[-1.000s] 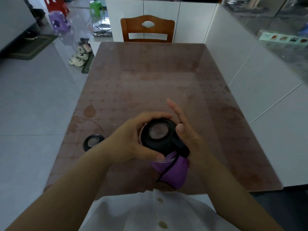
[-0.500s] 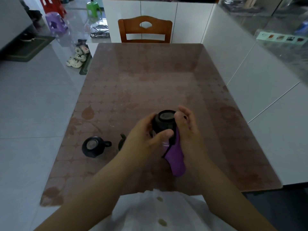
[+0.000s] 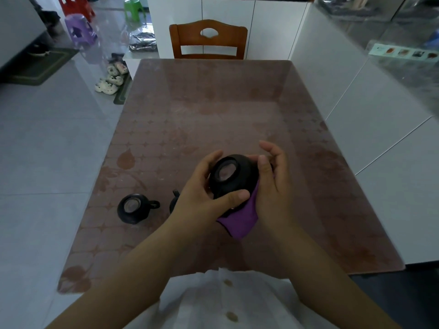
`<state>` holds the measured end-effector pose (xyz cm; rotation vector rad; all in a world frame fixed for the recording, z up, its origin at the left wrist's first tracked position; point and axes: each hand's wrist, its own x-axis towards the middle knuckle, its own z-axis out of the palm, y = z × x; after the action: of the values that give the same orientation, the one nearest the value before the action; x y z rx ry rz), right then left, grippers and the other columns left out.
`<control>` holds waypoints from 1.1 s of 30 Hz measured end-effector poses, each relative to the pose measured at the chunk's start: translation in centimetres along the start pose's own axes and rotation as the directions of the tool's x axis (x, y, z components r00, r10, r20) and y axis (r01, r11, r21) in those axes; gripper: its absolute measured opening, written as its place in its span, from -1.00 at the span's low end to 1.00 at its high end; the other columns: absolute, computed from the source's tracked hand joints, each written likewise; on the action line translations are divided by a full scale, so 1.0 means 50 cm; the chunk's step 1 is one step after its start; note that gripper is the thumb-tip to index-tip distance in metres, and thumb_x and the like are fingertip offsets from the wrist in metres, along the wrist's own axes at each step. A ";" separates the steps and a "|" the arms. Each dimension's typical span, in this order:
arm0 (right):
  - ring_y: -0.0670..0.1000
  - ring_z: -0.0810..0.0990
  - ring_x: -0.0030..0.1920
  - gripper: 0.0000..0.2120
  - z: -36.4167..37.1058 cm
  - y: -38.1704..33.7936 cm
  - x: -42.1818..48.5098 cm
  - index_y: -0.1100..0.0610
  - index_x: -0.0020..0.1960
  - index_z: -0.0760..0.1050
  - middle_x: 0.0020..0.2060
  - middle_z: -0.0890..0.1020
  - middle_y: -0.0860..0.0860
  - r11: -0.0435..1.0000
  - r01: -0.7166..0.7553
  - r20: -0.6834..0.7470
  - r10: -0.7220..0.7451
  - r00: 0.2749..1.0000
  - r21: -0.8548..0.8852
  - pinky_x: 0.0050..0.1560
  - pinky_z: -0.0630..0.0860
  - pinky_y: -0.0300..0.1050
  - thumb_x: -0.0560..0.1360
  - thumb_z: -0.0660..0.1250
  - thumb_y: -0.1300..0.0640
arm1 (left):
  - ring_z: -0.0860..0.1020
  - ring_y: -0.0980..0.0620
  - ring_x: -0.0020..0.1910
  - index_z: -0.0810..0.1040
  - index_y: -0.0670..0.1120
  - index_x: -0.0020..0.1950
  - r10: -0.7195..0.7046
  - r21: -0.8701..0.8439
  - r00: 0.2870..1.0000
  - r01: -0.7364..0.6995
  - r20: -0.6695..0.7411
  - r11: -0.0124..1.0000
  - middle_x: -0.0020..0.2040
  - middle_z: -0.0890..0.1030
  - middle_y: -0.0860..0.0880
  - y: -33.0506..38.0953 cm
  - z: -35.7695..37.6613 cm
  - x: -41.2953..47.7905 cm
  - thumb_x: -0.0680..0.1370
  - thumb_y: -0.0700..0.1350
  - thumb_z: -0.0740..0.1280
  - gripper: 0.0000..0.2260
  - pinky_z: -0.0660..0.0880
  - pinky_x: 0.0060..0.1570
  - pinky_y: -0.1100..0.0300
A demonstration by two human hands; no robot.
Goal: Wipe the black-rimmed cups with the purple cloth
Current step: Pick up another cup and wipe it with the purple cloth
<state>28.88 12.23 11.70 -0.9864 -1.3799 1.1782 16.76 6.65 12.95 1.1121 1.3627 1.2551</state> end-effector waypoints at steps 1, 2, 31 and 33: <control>-0.24 0.59 -0.18 -0.81 -0.001 0.001 0.002 0.01 0.19 0.33 -0.12 0.57 -0.05 1.000 -0.013 0.001 0.013 1.000 0.010 -0.22 0.50 -0.37 0.62 0.07 0.19 | 0.49 0.35 0.15 0.28 0.10 0.40 -0.003 0.004 1.000 0.003 0.016 1.000 0.19 0.45 0.28 0.000 -0.004 0.003 0.21 0.00 0.47 -0.22 0.52 0.06 0.39; -0.24 0.59 -0.19 -0.80 -0.003 0.003 0.005 0.03 0.19 0.34 -0.13 0.57 -0.04 0.999 -0.029 0.006 0.029 1.000 0.015 -0.21 0.50 -0.38 0.62 0.07 0.22 | 0.50 0.34 0.16 0.27 0.11 0.40 -0.006 -0.001 1.000 0.006 0.031 1.000 0.21 0.45 0.27 -0.001 -0.008 0.006 0.21 -0.02 0.48 -0.22 0.51 0.05 0.39; 0.09 0.63 0.04 -0.57 -0.024 0.012 0.030 0.01 0.06 0.54 0.00 0.64 0.09 0.908 -0.351 0.187 0.313 0.931 0.230 0.03 0.56 0.07 0.40 0.27 -0.29 | 0.46 0.28 0.25 0.37 0.12 0.28 0.048 0.131 0.982 -0.073 0.182 0.989 0.27 0.47 0.14 -0.025 -0.026 0.057 0.17 0.09 0.59 -0.26 0.42 0.13 0.43; 0.17 0.61 0.08 -0.42 -0.021 0.013 0.033 0.04 0.06 0.52 0.04 0.62 0.16 0.910 -0.340 0.144 0.313 0.939 0.238 0.11 0.53 0.18 0.24 0.38 -0.37 | 0.46 0.31 0.20 0.39 0.15 0.24 0.019 0.201 0.996 -0.037 0.091 0.979 0.23 0.48 0.18 -0.031 -0.024 0.062 0.13 0.25 0.54 -0.26 0.44 0.14 0.37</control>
<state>29.66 14.08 11.37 -1.0023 -1.1246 1.6377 15.07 9.47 11.28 1.3156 1.4351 1.0914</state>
